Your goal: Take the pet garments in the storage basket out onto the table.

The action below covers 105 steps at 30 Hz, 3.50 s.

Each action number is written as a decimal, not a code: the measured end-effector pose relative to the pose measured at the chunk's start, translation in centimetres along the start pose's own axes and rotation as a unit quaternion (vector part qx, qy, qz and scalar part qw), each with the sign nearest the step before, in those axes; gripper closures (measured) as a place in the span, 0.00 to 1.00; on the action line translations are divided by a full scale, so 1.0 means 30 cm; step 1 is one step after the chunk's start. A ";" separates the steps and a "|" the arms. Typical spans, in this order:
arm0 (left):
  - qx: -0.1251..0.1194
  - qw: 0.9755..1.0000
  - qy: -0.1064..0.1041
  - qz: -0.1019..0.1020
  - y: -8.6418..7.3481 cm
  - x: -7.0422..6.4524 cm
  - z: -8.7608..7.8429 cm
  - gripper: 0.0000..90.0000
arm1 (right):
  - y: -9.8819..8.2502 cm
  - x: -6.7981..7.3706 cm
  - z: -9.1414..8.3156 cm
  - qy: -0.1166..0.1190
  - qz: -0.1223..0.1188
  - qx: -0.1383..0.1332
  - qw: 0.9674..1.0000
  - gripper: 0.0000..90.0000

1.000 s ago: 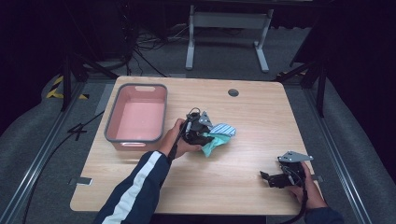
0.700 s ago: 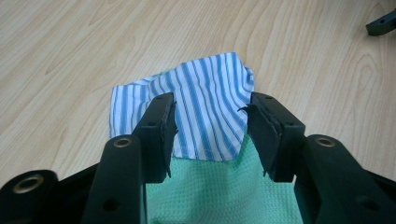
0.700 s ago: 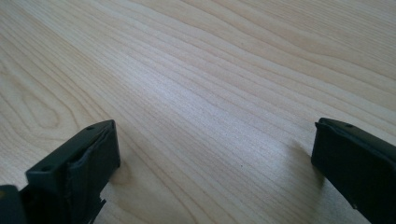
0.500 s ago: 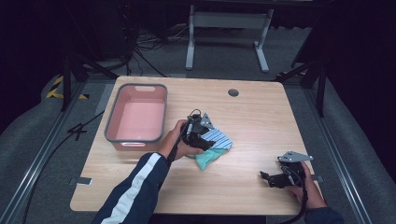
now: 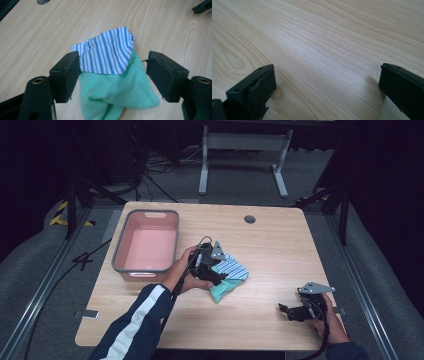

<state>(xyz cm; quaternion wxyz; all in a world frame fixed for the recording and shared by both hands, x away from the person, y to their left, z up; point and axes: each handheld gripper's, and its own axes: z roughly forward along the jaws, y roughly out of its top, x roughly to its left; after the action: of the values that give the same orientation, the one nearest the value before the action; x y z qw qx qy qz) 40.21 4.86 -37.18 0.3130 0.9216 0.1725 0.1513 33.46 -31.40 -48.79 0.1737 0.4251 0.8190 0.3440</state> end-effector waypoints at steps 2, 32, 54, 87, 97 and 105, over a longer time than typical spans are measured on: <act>0.002 1.000 0.006 0.008 -0.005 -0.004 -0.021 0.27 | 0.000 0.000 0.000 0.000 0.000 0.000 1.000 0.02; 0.033 0.996 0.054 0.060 -0.193 -0.090 -0.186 0.25 | 0.000 0.000 0.000 0.000 0.000 0.000 1.000 0.02; 0.101 0.991 0.064 0.055 -0.446 -0.082 -0.241 0.25 | -0.001 0.000 0.000 -0.001 -0.001 0.001 1.000 0.02; 0.010 0.987 0.016 -0.157 -0.884 0.065 -0.259 0.17 | 0.000 0.000 0.000 -0.001 -0.001 0.001 1.000 0.01; -0.024 0.986 0.023 -0.166 -0.914 0.055 -0.258 0.16 | 0.002 -0.002 0.003 0.003 -0.004 0.001 1.000 0.01; -0.023 0.985 0.026 -0.166 -0.914 0.055 -0.259 0.16 | 0.003 0.000 0.003 0.005 -0.005 0.001 1.000 0.01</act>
<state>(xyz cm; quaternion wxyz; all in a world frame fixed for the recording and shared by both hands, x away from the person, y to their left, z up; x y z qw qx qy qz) 32.55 30.03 -48.26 0.3500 0.8685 0.3278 0.1252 33.56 -31.32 -48.80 0.1709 0.4193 0.8226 0.3439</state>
